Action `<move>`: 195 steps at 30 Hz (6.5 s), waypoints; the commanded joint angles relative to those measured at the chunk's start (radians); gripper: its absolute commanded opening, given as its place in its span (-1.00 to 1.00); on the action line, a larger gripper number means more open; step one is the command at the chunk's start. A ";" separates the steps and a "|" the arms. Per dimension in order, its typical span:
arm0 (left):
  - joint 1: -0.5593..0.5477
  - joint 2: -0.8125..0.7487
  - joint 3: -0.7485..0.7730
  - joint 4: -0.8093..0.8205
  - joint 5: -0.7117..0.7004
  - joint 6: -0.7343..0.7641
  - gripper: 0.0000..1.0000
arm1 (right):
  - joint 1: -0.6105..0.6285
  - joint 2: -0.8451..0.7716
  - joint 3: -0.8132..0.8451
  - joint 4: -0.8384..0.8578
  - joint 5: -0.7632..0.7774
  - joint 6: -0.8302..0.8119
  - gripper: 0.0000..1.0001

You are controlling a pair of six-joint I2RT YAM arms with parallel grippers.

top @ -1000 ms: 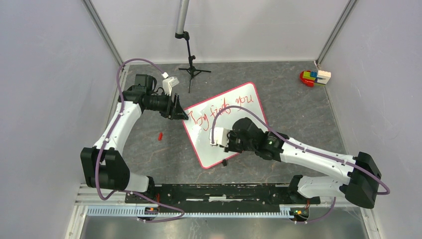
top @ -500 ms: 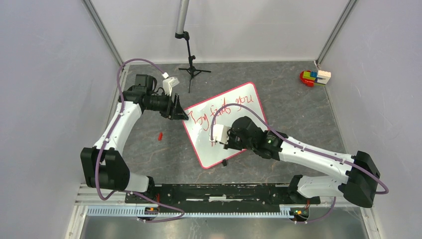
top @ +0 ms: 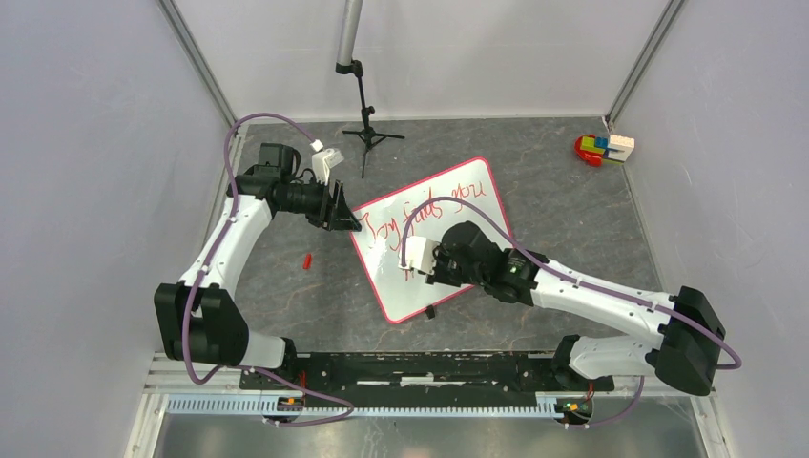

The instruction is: Write a sentence on the whiteboard

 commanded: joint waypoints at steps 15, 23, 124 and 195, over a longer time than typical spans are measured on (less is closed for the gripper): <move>-0.004 -0.028 0.000 0.025 0.007 0.000 0.27 | 0.005 -0.005 -0.016 0.005 -0.075 -0.007 -1.00; -0.005 -0.023 0.003 0.024 0.011 0.003 0.27 | 0.005 -0.030 -0.035 -0.016 -0.055 -0.025 -1.00; -0.008 -0.028 0.003 0.024 0.006 0.004 0.28 | -0.084 -0.047 -0.038 -0.062 -0.029 -0.046 -1.00; -0.008 -0.039 0.004 0.023 0.009 0.006 0.29 | -0.172 -0.108 -0.038 -0.124 -0.032 -0.083 -1.00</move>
